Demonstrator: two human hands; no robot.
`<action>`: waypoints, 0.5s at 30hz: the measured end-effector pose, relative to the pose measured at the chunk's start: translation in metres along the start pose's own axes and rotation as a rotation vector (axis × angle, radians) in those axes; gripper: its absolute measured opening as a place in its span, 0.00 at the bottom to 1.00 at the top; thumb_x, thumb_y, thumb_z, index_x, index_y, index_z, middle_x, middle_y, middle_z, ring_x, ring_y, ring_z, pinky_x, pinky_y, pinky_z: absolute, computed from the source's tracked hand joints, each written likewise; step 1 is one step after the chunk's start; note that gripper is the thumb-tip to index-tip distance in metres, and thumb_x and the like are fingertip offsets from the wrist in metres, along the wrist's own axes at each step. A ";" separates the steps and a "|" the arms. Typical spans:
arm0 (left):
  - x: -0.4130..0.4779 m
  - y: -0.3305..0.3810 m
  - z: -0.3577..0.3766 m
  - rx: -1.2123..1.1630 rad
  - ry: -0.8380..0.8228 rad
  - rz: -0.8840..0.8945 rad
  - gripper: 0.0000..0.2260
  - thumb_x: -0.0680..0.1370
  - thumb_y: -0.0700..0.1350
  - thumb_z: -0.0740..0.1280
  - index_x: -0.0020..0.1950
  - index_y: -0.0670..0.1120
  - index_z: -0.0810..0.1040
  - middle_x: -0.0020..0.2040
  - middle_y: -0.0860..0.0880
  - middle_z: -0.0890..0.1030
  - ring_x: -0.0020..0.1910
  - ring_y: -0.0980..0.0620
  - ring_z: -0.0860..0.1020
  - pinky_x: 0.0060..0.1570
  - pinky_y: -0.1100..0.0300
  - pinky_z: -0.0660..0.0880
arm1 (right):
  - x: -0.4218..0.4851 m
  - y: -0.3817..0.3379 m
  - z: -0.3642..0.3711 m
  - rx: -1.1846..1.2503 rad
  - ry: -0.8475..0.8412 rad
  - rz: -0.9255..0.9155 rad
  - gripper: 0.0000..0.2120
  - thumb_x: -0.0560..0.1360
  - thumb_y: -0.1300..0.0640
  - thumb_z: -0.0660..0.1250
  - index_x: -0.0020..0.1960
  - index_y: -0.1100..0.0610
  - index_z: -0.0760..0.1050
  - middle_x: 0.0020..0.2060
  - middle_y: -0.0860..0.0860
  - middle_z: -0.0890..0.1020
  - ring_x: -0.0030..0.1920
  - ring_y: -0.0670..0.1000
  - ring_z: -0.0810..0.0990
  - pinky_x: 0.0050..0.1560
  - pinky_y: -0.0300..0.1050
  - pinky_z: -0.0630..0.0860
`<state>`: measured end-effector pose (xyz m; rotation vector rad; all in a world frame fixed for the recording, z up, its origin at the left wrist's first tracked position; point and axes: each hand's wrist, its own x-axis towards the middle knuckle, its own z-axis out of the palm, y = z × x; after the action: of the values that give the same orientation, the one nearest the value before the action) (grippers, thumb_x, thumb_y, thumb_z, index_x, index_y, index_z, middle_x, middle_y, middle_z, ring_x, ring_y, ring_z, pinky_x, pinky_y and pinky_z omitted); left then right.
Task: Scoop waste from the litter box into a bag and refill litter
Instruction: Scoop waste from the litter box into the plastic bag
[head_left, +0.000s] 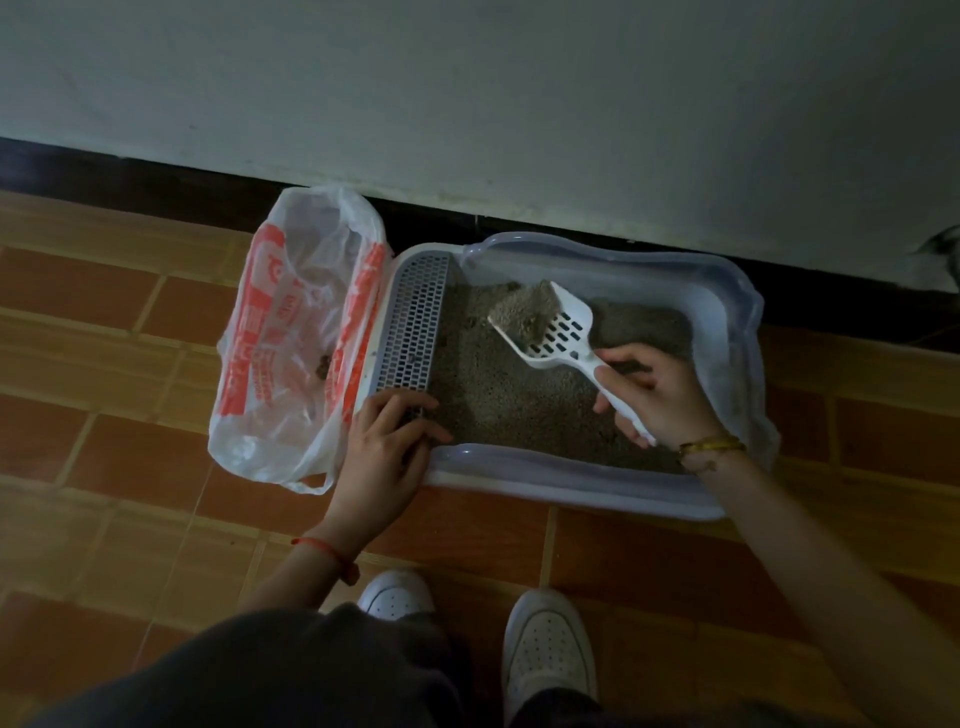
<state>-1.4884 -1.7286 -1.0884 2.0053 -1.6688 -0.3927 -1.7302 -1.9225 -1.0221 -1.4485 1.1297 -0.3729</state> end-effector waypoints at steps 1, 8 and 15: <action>0.000 -0.001 0.000 0.002 -0.004 -0.001 0.09 0.78 0.42 0.63 0.48 0.52 0.82 0.62 0.51 0.76 0.65 0.46 0.70 0.61 0.45 0.68 | -0.001 -0.002 -0.004 0.034 -0.002 -0.017 0.12 0.78 0.61 0.65 0.61 0.59 0.75 0.35 0.62 0.81 0.21 0.52 0.70 0.19 0.40 0.66; 0.001 0.001 -0.002 0.003 0.000 0.019 0.09 0.77 0.42 0.62 0.47 0.51 0.82 0.61 0.50 0.76 0.64 0.46 0.70 0.61 0.47 0.68 | -0.014 -0.013 -0.014 0.139 -0.029 -0.068 0.11 0.78 0.62 0.64 0.59 0.59 0.74 0.33 0.60 0.81 0.20 0.51 0.68 0.20 0.38 0.64; 0.002 0.001 -0.003 0.004 -0.015 0.021 0.09 0.78 0.43 0.62 0.47 0.51 0.82 0.61 0.51 0.76 0.64 0.46 0.70 0.61 0.46 0.68 | -0.021 -0.024 -0.014 0.145 -0.043 -0.100 0.11 0.77 0.62 0.65 0.59 0.58 0.75 0.33 0.59 0.81 0.19 0.51 0.67 0.19 0.37 0.64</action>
<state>-1.4876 -1.7297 -1.0852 1.9910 -1.6996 -0.3975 -1.7405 -1.9182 -0.9894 -1.3814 0.9784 -0.4822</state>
